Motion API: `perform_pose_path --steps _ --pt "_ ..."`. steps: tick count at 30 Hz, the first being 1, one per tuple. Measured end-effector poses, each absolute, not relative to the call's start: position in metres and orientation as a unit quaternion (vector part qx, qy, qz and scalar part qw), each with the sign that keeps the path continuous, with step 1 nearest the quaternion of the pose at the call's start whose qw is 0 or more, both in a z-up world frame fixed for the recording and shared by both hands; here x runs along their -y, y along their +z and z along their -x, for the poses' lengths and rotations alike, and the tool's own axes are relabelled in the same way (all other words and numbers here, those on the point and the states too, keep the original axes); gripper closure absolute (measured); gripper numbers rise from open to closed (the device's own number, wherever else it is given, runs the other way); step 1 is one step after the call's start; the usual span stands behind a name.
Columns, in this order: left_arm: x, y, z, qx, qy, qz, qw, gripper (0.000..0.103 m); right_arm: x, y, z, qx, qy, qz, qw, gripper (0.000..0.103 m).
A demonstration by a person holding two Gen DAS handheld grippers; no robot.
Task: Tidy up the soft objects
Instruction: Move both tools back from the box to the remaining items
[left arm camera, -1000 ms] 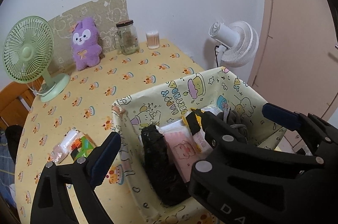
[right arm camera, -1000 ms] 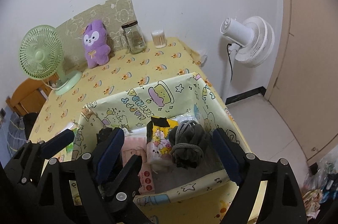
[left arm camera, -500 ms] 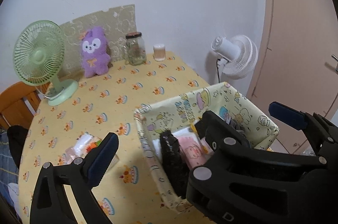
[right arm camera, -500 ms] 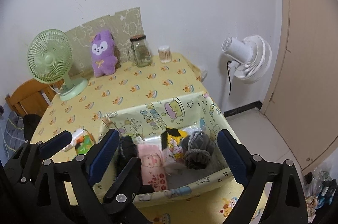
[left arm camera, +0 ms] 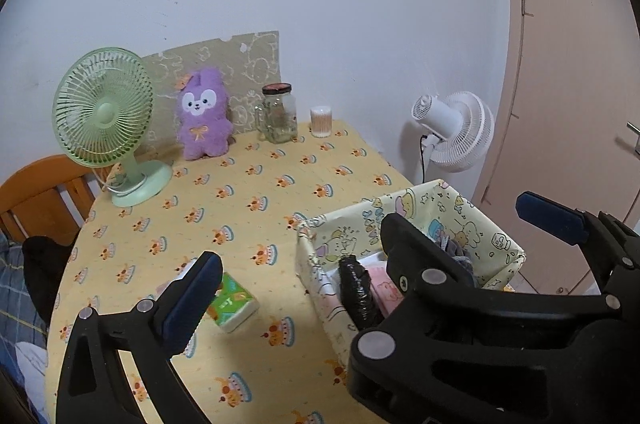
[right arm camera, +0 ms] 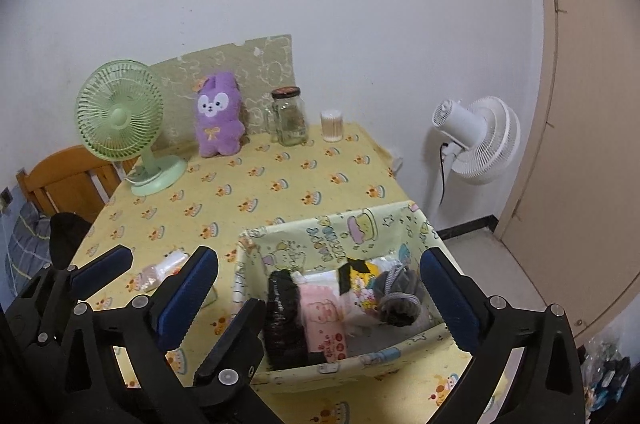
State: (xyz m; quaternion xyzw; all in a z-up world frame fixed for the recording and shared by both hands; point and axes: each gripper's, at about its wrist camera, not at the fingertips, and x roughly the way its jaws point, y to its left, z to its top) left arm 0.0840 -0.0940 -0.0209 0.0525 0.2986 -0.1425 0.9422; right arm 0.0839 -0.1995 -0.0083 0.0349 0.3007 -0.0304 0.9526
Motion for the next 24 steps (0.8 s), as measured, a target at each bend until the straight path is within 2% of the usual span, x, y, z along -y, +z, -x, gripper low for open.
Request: perform_pose_path --steps 24 --pt "0.027 -0.010 -0.064 -0.260 -0.093 -0.036 0.960 0.000 0.132 0.004 -0.074 -0.263 0.023 -0.012 0.964 0.000"
